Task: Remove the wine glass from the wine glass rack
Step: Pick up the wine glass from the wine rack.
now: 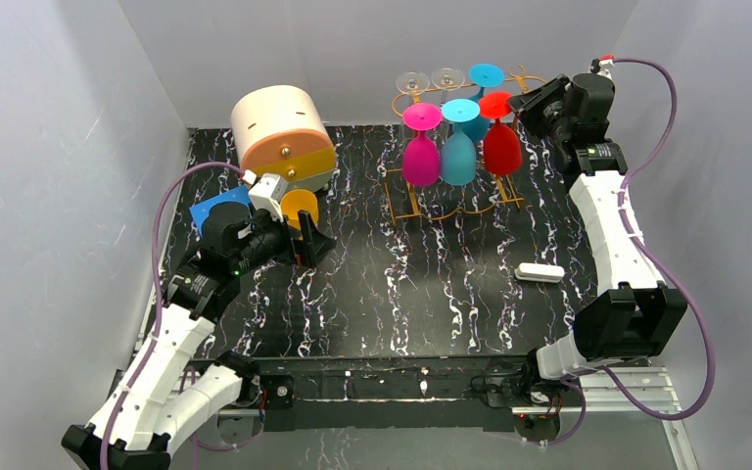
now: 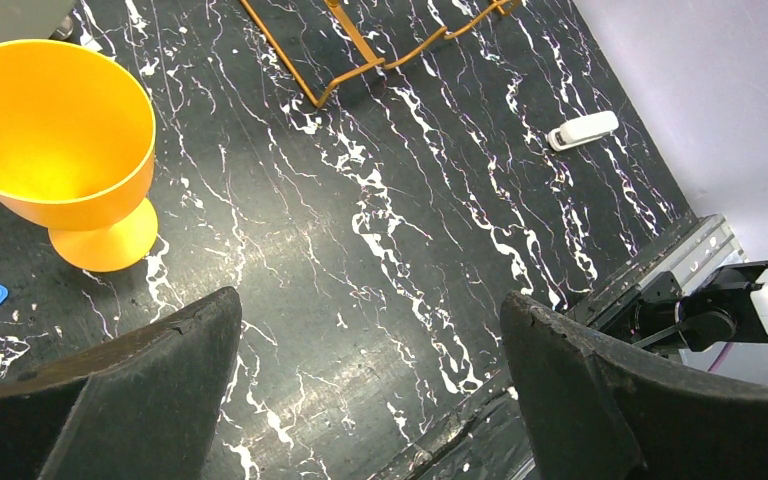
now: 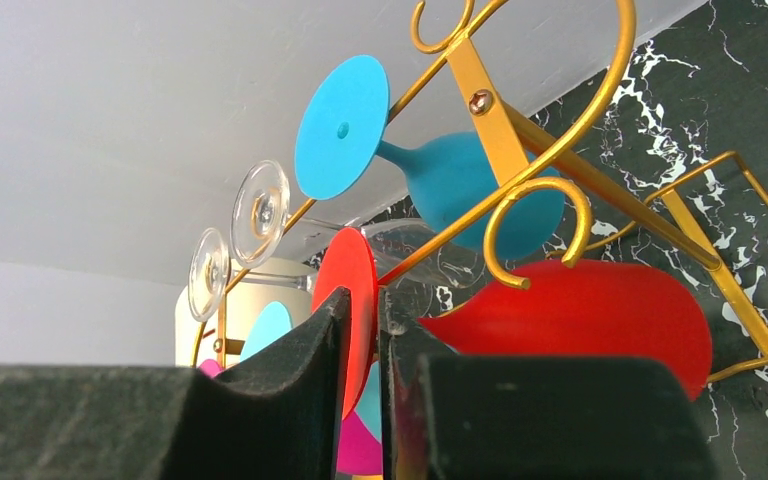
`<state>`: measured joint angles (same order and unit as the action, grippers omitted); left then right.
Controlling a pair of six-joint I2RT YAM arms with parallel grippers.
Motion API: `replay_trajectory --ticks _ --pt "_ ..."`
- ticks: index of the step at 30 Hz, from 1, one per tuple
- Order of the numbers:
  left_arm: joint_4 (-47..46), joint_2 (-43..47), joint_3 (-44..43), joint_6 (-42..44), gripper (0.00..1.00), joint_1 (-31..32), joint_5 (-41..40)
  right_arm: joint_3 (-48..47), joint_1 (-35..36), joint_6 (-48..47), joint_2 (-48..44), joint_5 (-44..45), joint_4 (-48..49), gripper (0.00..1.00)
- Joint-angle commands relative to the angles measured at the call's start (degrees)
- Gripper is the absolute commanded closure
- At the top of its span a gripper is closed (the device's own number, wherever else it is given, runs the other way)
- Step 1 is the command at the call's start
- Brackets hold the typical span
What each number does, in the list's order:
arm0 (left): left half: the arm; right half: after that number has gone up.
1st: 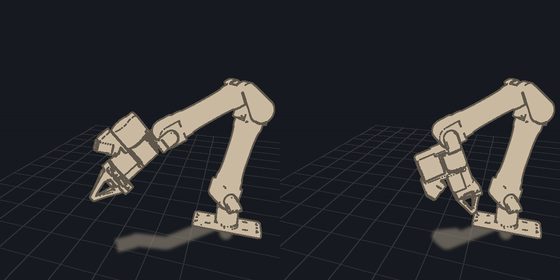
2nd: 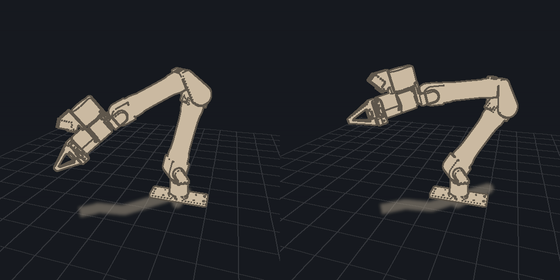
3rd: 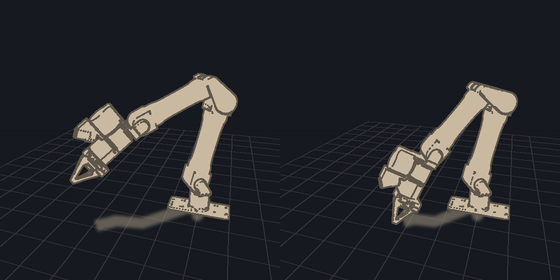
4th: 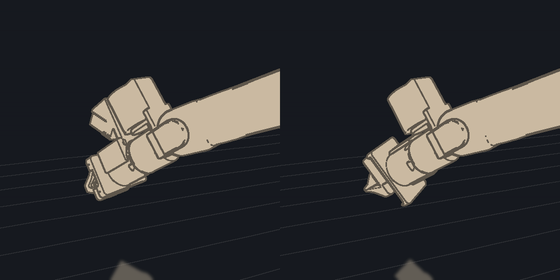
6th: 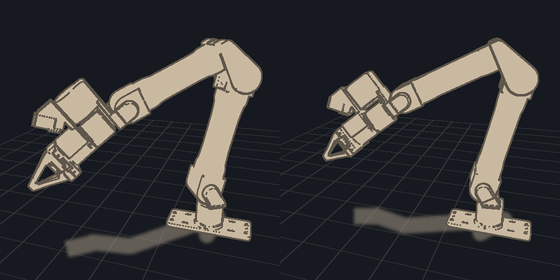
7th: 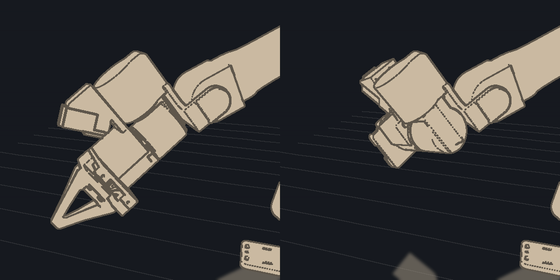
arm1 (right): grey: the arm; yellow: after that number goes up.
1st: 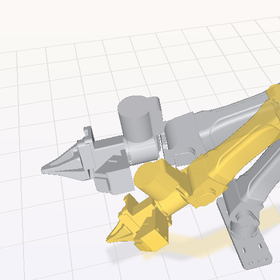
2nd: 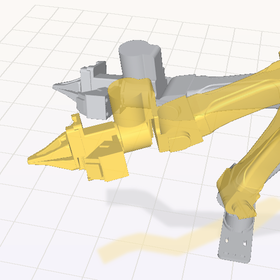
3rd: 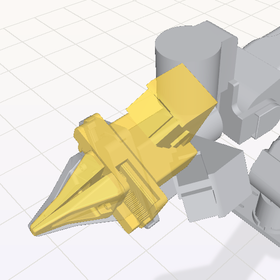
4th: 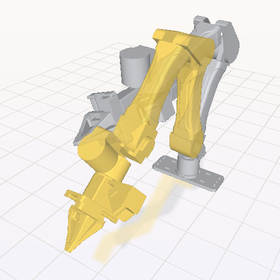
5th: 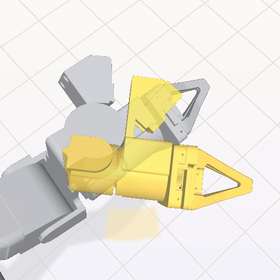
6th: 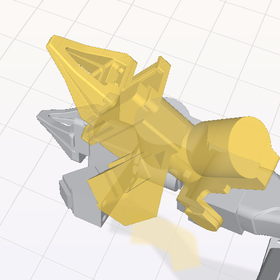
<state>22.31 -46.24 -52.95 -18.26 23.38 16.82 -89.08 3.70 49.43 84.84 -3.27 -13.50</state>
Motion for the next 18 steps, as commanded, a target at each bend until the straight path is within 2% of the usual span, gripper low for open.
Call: replay_trajectory --ticks 1,5,8,11,18 --pt "0.0 0.8 0.4 -0.3 0.02 -0.2 0.9 -0.9 -0.3 0.8 -0.7 -0.8 3.3 0.78" --pt "3.6 0.5 -1.3 3.1 0.02 -0.2 -1.9 -0.7 -0.2 1.2 -1.2 -0.2 2.6 0.81" --pt "6.1 0.8 -3.0 5.6 0.02 -0.1 -4.9 -0.2 -0.3 1.3 -2.1 0.9 2.7 0.92" --pt "6.4 1.6 -3.3 5.9 0.02 -0.2 -6.0 0.2 -0.2 2.1 -2.8 0.5 3.0 0.98" --pt "6.2 1.5 -3.0 5.1 0.02 -0.2 -5.4 1.1 -0.4 4.3 -3.3 -0.2 3.8 0.99"
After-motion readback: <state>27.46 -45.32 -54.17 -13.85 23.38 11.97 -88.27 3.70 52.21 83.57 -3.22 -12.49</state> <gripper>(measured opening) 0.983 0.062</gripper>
